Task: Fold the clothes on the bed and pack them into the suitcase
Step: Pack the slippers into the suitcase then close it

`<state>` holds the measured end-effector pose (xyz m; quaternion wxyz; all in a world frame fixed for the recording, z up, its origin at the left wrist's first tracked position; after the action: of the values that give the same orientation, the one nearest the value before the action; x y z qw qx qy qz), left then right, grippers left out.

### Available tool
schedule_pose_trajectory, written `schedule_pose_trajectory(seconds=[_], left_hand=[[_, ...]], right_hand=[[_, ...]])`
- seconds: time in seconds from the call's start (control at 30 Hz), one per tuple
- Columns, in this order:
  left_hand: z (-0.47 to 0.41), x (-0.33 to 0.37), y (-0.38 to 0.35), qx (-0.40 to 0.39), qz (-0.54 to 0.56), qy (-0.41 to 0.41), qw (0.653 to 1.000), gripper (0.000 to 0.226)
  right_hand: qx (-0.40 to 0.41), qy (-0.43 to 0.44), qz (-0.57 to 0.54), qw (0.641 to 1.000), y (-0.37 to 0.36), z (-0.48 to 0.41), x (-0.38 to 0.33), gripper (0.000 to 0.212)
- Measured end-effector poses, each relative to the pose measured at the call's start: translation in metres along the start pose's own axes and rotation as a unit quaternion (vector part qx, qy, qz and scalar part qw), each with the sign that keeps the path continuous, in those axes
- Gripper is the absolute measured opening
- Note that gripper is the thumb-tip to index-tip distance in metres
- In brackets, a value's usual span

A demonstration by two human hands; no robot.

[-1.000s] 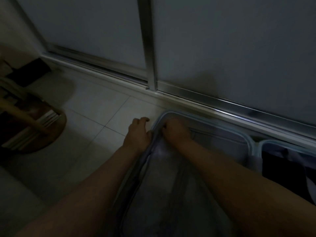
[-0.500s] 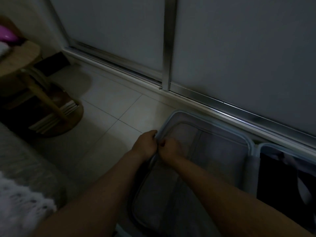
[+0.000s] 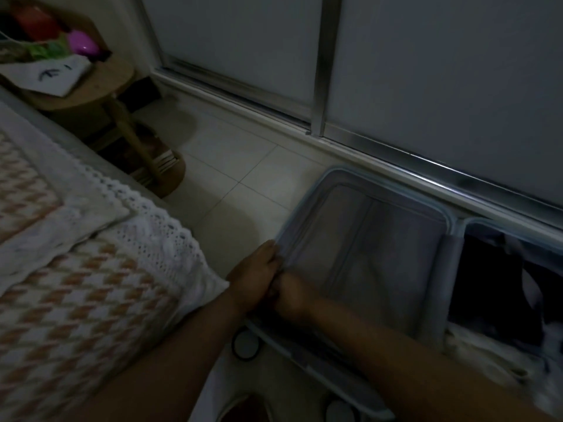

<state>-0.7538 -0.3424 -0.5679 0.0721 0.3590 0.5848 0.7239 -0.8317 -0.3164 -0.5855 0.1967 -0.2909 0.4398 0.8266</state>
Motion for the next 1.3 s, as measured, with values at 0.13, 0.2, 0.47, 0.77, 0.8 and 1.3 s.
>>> schedule_pose_trajectory(seconds=[0.13, 0.2, 0.47, 0.77, 0.8, 1.3], left_hand=[[0.032, 0.009, -0.015, -0.065, -0.056, -0.092, 0.992, 0.047], [0.046, 0.01, -0.014, -0.069, -0.096, -0.127, 0.985, 0.047], [0.048, 0.011, -0.031, -0.16, -0.174, -0.093, 0.967, 0.041], [0.019, 0.091, -0.065, -0.174, -0.128, -0.165, 0.962, 0.048], [0.019, 0.091, -0.073, -0.194, -0.133, -0.155, 0.959, 0.052], [-0.004, 0.103, -0.07, -0.212, -0.078, -0.082, 0.971, 0.053]], right_hand=[[-0.003, 0.023, 0.063, 0.998, -0.011, 0.018, -0.001, 0.014], [0.017, 0.065, 0.135, 0.989, -0.005, 0.033, -0.007, 0.015], [-0.065, 0.122, 0.312, 0.94, -0.001, 0.076, 0.016, 0.023], [-0.137, 0.024, 0.434, 0.89, 0.028, 0.121, 0.083, 0.028], [-0.129, 0.024, 0.425, 0.896, 0.029, 0.123, 0.084, 0.028], [-0.341, -0.077, 0.508, 0.787, 0.039, 0.145, 0.127, 0.034]])
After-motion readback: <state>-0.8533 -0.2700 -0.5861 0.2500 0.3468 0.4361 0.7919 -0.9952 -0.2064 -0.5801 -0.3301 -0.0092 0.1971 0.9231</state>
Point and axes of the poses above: each hand's wrist, its own z-axis away from the middle knuckle, its own y-axis out of the back of the hand, x = y × z, the point moved 6 cm from there along -z, towards the middle knuckle, and after that the axes turned 15 degrees about -y, right-handed, at the moved point
